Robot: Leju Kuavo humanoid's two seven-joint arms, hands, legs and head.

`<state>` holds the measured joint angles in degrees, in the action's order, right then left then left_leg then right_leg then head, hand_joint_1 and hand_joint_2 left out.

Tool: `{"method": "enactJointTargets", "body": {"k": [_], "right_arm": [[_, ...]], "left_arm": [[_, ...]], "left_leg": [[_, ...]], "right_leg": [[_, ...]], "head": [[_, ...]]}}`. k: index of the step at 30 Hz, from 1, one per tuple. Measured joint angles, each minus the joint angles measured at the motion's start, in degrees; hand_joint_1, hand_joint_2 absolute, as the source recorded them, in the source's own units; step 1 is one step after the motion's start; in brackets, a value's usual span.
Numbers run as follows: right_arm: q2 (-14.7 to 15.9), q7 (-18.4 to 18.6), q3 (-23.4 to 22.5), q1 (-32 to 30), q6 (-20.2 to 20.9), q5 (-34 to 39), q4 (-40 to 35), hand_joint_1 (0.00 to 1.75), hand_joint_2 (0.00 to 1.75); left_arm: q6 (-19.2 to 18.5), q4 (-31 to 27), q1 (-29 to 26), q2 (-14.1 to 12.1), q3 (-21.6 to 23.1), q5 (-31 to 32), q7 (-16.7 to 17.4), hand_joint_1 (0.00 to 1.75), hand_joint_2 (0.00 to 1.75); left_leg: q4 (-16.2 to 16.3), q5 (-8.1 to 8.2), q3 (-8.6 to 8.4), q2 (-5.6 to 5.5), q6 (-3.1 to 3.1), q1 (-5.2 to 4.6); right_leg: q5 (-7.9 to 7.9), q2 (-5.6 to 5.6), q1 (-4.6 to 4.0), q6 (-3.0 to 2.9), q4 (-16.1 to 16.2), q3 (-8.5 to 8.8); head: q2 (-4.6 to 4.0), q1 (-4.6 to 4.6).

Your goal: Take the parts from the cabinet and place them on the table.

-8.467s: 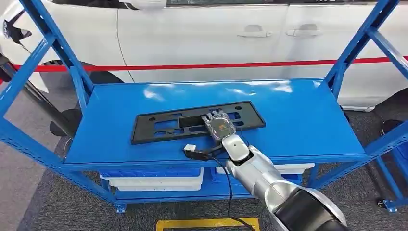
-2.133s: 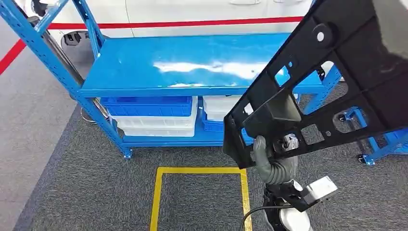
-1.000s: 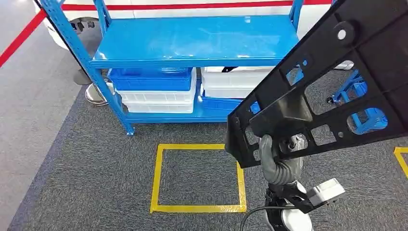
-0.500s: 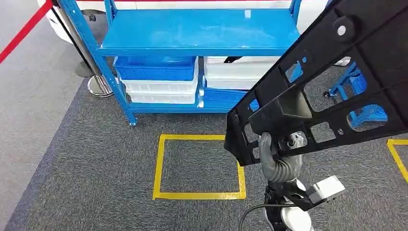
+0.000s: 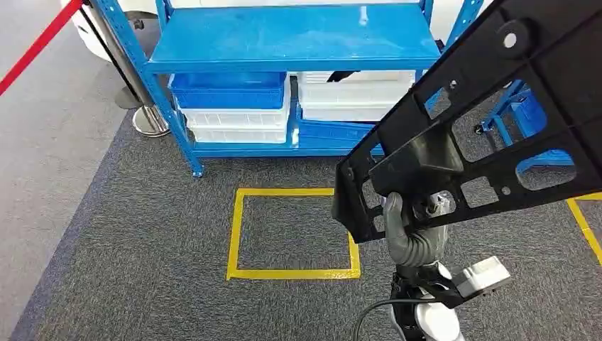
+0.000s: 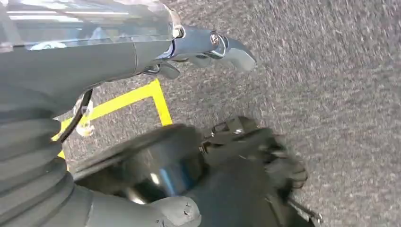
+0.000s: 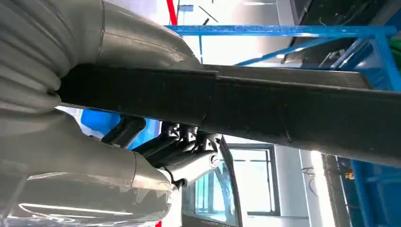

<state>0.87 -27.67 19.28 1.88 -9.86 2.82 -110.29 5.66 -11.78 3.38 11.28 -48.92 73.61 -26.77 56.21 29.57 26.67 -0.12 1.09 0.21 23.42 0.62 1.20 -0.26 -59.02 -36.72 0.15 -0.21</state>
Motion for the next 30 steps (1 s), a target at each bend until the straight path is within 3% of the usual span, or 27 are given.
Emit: {"method": "enactJointTargets", "body": {"k": [3,4,5,7,8,9,10,11,12,13,15,18,19,20,24,25,26,27,29,30], "right_arm": [[-0.02,0.04,0.0,0.07,0.0,0.0,0.0,1.75,1.75],[0.0,0.09,-0.02,0.07,-0.07,-0.02,0.02,1.75,1.75],[0.0,0.11,-0.02,0.13,-0.18,-0.04,0.0,1.75,1.75],[0.0,0.15,-0.02,0.13,-0.2,-0.07,0.04,1.75,1.75],[0.0,0.17,-0.02,0.12,-0.2,-0.07,0.09,1.75,1.75],[0.0,0.17,-0.02,0.12,-0.2,-0.07,0.15,1.75,1.75],[0.0,0.2,-0.02,0.09,-0.2,-0.07,0.17,1.75,1.75],[0.0,0.26,-0.02,0.09,-0.2,-0.07,0.17,1.75,1.75],[0.0,0.31,-0.02,0.11,-0.28,-0.07,0.17,1.75,1.75],[0.0,0.33,-0.02,0.18,-0.28,-0.07,0.17,1.75,1.75],[-0.02,0.37,-0.02,0.33,-0.24,-0.09,0.13,1.75,1.75],[0.0,0.39,-0.04,0.39,-0.26,-0.13,0.15,1.75,1.75],[-0.02,0.44,-0.02,0.36,-0.28,-0.15,0.18,1.75,1.75],[0.0,0.44,-0.02,0.52,-0.26,-0.18,0.17,1.75,1.75],[-0.02,0.44,-0.04,0.52,-0.26,-0.2,0.17,1.75,1.75],[-0.02,0.46,-0.02,0.62,-0.28,-0.22,0.15,1.75,1.75],[-0.02,0.46,-0.04,0.6,-0.28,-0.22,0.15,1.75,1.75],[-0.02,0.48,-0.02,0.61,-0.31,-0.22,0.15,1.75,1.75],[-0.02,0.5,-0.04,0.62,-0.37,-0.22,0.15,1.75,1.75],[-0.07,0.55,-0.02,0.68,-0.37,-0.24,0.15,1.75,1.75]], "left_arm": [[-0.04,0.0,-0.05,0.02,0.02,0.22,0.0,0.0,1.75],[-0.07,0.0,-0.09,0.02,0.02,0.24,0.0,0.0,1.75],[-0.09,0.0,-0.11,0.02,0.04,0.28,0.02,0.0,1.75],[-0.09,0.0,0.07,0.02,0.04,0.37,0.02,0.0,1.75],[-0.09,0.0,0.1,0.02,0.04,0.37,0.02,0.0,1.75],[-0.09,0.0,0.08,0.02,0.04,0.37,0.02,0.0,1.75],[-0.09,0.0,0.05,0.02,0.04,0.37,0.02,0.0,1.75],[-0.09,0.0,0.05,0.02,0.04,0.39,0.0,0.0,1.75],[-0.13,0.0,0.05,0.02,0.04,0.39,0.0,0.0,1.75],[-0.13,0.0,0.05,0.02,0.04,0.39,0.0,0.0,1.75],[-0.13,0.0,0.06,0.04,0.07,0.39,-0.02,0.0,1.75],[-0.22,0.0,-0.01,0.04,0.09,0.41,-0.13,0.0,1.75],[-0.28,0.0,-0.15,0.0,0.09,0.41,-0.11,0.0,1.75],[-0.31,0.0,-0.09,-0.07,0.09,0.41,-0.13,0.0,1.75],[-0.31,0.0,-0.08,-0.07,0.11,0.41,-0.13,0.0,1.75],[-0.35,0.0,-0.07,-0.07,0.11,0.44,-0.13,0.0,1.75],[-0.35,0.0,-0.11,-0.07,0.11,0.39,-0.15,0.0,1.75],[-0.37,0.0,-0.01,-0.07,0.13,0.44,-0.13,0.0,1.75],[-0.42,0.0,-0.03,-0.15,0.11,0.39,-0.11,0.0,1.75],[-0.5,0.0,-0.04,-0.28,0.11,0.37,-0.07,0.0,1.75]], "left_leg": [[0.11,-1.14,0.96,0.01,-0.97,-0.31],[-0.64,-2.09,1.04,0.34,-1.69,0.49],[-0.66,-2.68,1.64,0.48,-2.16,0.2],[-0.42,-3.58,3.21,0.6,-2.86,-0.11],[-0.26,-4.06,3.96,0.66,-2.93,-0.29],[-0.01,-4.54,4.83,0.69,-2.93,-0.48],[0.34,-4.91,5.67,0.73,-2.92,-0.56],[0.73,-5.24,6.54,0.73,-2.84,-0.6],[1.21,-5.56,7.42,0.72,-2.7,-0.63],[1.74,-5.77,8.12,0.68,-2.56,-0.63],[2.75,-6.18,9.1,0.66,-2.03,-0.89],[2.33,-7.7,9.49,0.69,-1.08,-0.64],[2.47,-7.77,9.73,0.49,-0.75,-0.89],[3.35,-5.77,10.23,0.31,-0.35,-0.61],[3.83,-5.05,10.49,0.31,-0.28,-0.6],[7.35,-1.15,11.4,0.29,0.1,-0.35],[9.73,0.86,11.91,0.27,0.32,-0.2],[19.64,4.42,13.06,0.29,1.03,0.26],[16.04,0.14,9.33,0.29,1.11,0.47],[11.28,-1.67,5.83,0.28,0.99,0.5]], "right_leg": [[-1.69,0.06,0.21,1.19,0.97,-0.02],[-0.89,0.02,0.23,1.53,0.57,-0.38],[1.57,-0.22,0.1,1.61,-0.86,-0.98],[8.38,-0.31,0.11,1.57,-9.01,-3.45],[10.59,-0.38,0.09,1.64,-13.34,-4.55],[11.0,-0.39,0.08,1.67,-16.59,-5.1],[9.68,-0.38,0.08,1.63,-17.4,-4.6],[7.54,-0.38,0.07,1.5,-16.08,-3.08],[5.31,-0.38,0.03,1.27,-12.41,-0.16],[4.44,-0.37,-0.02,0.96,-7.61,3.38],[7.27,-0.41,-0.58,0.36,0.11,7.99],[6.67,-0.39,-0.97,-0.39,0.32,7.3],[5.92,-0.24,-0.22,-0.88,0.98,6.87],[5.34,0.06,-0.24,-1.2,0.91,6.49],[5.23,0.0,-0.18,-1.37,0.92,6.32],[4.54,0.05,-0.18,-1.79,0.84,5.52],[4.2,0.06,-0.2,-1.84,0.83,5.1],[2.36,0.19,-0.26,-1.68,0.44,2.4],[1.24,0.19,-0.21,-1.43,0.05,0.6],[0.63,0.13,-0.18,-1.19,-0.11,-0.26]], "head": [[0.02,0.0],[0.0,0.04],[0.0,0.08],[0.02,0.3],[0.02,0.28],[0.0,0.3],[0.0,0.26],[0.0,0.3],[0.02,0.3],[0.0,0.32],[0.0,0.19],[0.0,0.21],[0.0,0.32],[0.02,0.37],[0.02,0.34],[0.0,0.04],[0.0,-0.05],[0.0,0.02],[0.0,0.02],[0.0,0.02]]}}
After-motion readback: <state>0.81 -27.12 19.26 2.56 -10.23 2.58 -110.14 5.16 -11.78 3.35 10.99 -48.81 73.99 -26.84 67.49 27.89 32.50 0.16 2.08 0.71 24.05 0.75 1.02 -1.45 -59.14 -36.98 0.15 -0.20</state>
